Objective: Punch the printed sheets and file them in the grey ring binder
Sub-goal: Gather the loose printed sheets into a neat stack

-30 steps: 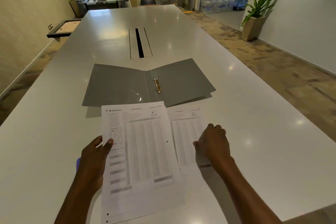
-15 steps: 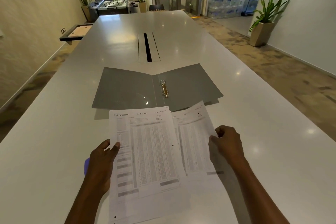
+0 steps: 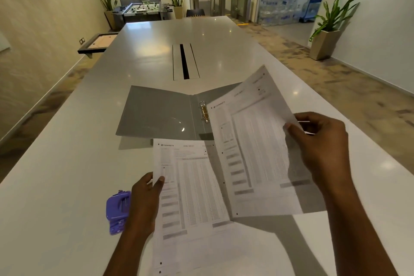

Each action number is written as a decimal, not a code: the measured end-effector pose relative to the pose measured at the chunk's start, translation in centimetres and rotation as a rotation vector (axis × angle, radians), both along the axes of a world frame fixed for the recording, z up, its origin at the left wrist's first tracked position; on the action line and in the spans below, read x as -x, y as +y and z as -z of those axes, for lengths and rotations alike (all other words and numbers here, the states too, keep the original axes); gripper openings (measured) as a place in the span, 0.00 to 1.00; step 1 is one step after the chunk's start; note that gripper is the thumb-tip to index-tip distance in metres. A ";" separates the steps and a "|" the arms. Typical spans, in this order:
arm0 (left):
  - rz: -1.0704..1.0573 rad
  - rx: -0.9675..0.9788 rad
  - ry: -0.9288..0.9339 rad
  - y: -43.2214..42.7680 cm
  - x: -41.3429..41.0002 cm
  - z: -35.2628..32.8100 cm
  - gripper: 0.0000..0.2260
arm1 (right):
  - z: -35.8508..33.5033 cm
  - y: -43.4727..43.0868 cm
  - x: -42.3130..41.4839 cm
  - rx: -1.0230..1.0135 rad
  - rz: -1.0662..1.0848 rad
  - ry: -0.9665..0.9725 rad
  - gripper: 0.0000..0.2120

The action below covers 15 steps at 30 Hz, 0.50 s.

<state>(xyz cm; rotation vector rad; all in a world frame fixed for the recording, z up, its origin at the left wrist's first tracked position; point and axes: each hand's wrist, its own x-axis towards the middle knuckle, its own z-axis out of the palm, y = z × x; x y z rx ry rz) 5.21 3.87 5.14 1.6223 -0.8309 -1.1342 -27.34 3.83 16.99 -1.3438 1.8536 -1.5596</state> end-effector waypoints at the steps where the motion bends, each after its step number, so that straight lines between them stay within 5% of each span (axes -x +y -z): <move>1: -0.001 0.000 0.005 0.0 0.2 0.0 0.19 | -0.3 0.1 0.0 0.008 -0.005 -0.036 0.05; 6: 0.009 -0.067 -0.042 -0.5 0.1 0.8 0.09 | 1.2 -0.3 -0.5 -0.059 -0.124 -0.334 0.04; 15: -0.025 -0.117 0.002 -0.7 0.1 1.1 0.12 | 12.6 -1.2 -5.8 -0.396 -0.203 -0.624 0.03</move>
